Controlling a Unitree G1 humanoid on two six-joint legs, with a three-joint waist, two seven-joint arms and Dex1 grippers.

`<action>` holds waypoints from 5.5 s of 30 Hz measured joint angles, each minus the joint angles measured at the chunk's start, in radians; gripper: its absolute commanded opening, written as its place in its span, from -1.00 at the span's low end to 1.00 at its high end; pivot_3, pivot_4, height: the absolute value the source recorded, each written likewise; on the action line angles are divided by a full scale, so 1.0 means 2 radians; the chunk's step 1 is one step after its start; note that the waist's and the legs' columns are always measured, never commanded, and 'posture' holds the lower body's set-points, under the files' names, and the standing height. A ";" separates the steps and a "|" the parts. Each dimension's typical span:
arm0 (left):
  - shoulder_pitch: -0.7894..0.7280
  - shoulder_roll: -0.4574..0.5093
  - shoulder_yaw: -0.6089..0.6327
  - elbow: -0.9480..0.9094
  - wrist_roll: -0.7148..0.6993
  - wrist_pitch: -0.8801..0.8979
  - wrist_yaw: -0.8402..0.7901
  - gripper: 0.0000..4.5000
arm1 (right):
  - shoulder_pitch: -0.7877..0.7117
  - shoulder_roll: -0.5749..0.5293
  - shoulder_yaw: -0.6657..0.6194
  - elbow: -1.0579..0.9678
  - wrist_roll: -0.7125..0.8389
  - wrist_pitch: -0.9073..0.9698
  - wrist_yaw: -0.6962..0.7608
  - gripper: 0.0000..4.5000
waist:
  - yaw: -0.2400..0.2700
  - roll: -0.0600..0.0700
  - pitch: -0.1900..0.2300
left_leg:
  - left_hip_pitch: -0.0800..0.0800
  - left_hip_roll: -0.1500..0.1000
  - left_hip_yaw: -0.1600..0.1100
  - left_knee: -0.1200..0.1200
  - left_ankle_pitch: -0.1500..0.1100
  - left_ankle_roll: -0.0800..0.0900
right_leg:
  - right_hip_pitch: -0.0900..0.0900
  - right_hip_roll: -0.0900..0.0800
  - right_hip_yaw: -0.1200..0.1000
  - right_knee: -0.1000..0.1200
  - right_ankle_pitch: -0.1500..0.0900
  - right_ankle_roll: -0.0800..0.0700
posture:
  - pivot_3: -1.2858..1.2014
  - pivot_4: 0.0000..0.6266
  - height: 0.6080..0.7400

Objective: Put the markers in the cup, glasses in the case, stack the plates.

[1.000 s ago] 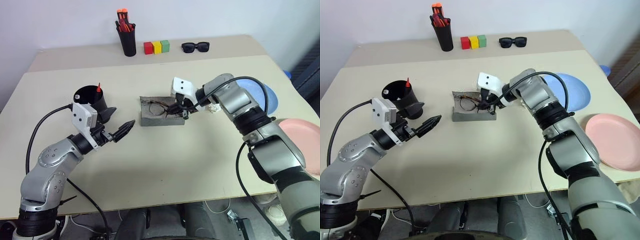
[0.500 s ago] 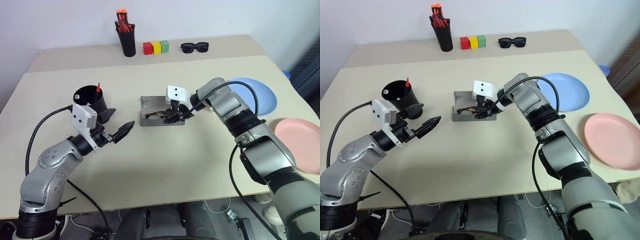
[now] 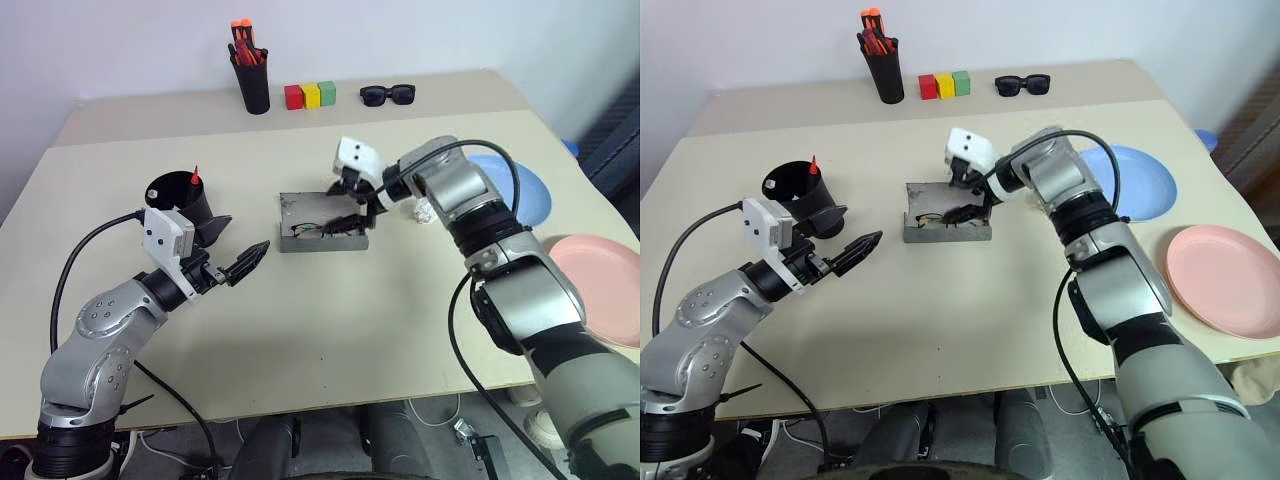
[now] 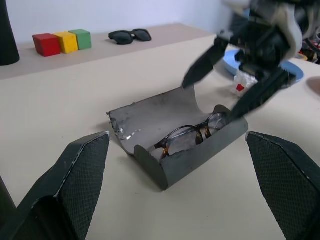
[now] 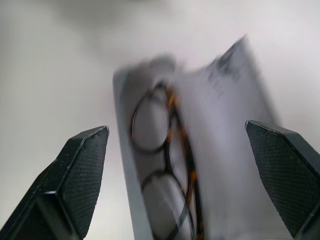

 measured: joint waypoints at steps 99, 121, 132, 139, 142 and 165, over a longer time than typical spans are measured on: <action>0.001 -0.002 -0.011 -0.020 -0.010 0.010 0.013 1.00 | 0.016 0.060 -0.063 0.242 -0.130 -0.328 -0.204 -0.97 | -0.025 0.000 0.000 | 0.002 0.000 0.001 0.001 0.001 -0.002 | -0.001 0.000 0.001 0.005 0.000 -0.001 | 0.03 -0.52 1.00; -0.002 -0.002 -0.011 -0.020 -0.010 0.010 0.015 1.00 | 0.057 0.042 -0.061 0.156 -0.092 -0.363 0.003 -0.97 | -0.025 0.000 0.000 | 0.002 0.000 0.001 0.001 0.001 -0.002 | -0.001 0.000 0.001 0.005 0.000 -0.001 | 0.03 -0.52 1.00; -0.003 -0.002 -0.011 -0.019 -0.010 0.010 0.015 1.00 | 0.119 0.035 -0.037 0.041 -0.075 -0.340 0.049 -0.97 | -0.024 0.000 0.000 | 0.002 0.000 0.001 0.001 0.002 -0.002 | -0.001 0.000 0.001 0.005 0.000 -0.001 | 0.03 -0.52 1.00; -0.004 -0.002 -0.010 -0.019 -0.014 0.011 0.015 1.00 | 0.125 0.027 -0.077 0.028 -0.045 -0.255 -0.038 -0.97 | -0.020 0.000 0.000 | 0.002 0.000 0.001 0.002 0.002 -0.002 | 0.000 0.000 0.001 0.005 0.001 -0.001 | 0.03 -0.52 1.00; -0.006 -0.002 -0.008 -0.015 -0.017 0.011 0.015 1.00 | 0.124 0.011 -0.131 -0.016 -0.003 -0.165 -0.086 -0.97 | -0.013 0.000 0.000 | 0.001 0.000 0.001 0.002 0.002 -0.002 | -0.001 0.000 0.001 0.005 0.001 -0.001 | 0.03 -0.52 1.00; -0.127 0.050 -0.077 0.133 0.012 -0.006 -0.167 1.00 | 0.394 -0.228 -0.273 -0.460 0.124 0.274 -0.273 0.98 | 0.004 0.000 0.000 | 0.001 0.000 0.002 0.007 -0.001 0.003 | 0.002 0.000 0.001 0.005 0.002 0.000 | 0.03 -0.52 1.00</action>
